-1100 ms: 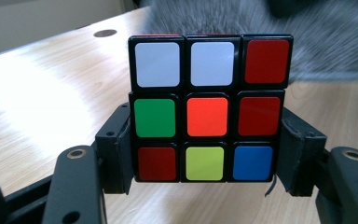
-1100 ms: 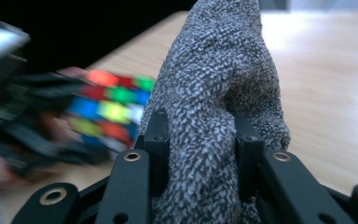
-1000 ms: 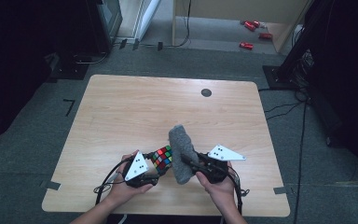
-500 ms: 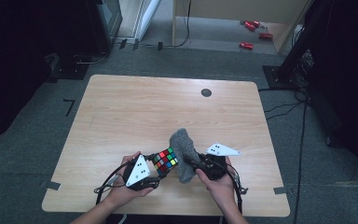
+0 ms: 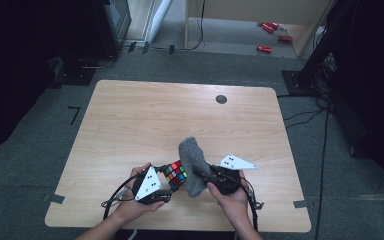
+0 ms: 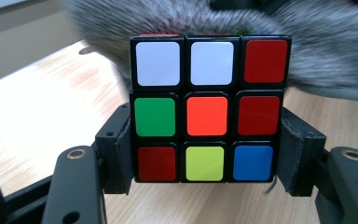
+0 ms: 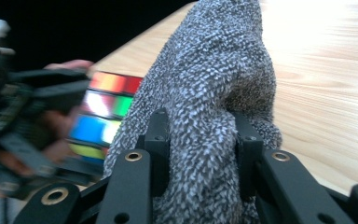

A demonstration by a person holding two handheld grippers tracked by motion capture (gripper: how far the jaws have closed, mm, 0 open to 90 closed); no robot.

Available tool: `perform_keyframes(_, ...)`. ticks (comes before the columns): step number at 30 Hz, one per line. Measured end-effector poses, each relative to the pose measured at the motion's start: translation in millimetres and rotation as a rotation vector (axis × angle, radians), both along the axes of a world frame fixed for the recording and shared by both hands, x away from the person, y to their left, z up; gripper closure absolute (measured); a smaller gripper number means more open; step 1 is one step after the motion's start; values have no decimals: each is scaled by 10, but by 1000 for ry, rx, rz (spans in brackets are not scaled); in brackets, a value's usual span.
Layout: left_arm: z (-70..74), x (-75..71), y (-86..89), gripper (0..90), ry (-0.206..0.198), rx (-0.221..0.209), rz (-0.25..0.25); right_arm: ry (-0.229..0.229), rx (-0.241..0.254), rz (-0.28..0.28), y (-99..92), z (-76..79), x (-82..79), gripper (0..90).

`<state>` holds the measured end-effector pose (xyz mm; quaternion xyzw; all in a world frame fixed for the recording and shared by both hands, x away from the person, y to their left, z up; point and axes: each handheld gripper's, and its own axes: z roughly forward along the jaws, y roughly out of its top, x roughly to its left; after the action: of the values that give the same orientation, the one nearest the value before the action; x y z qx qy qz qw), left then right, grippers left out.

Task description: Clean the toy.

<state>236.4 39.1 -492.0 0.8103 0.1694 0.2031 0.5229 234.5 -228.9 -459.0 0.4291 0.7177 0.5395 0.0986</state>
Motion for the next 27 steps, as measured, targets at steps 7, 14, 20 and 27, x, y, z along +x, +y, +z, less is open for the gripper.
perform_keyframes(7, -58, 29, -33, 349, 21, 29, 17, -14, 90, 31, -18, 90, -55, 670)
perform_keyframes(14, -3, -10, 4, 349, -9, 8, 2, 3, 66, 70, 124, 33, -62, 666)
perform_keyframes(20, 3, 29, 47, 348, 5, -8, 27, 32, 45, -16, -48, -30, 0, 667)
perform_keyframes(27, -36, 11, -11, 348, 5, 16, 12, -38, 90, 62, 66, 94, -107, 665)
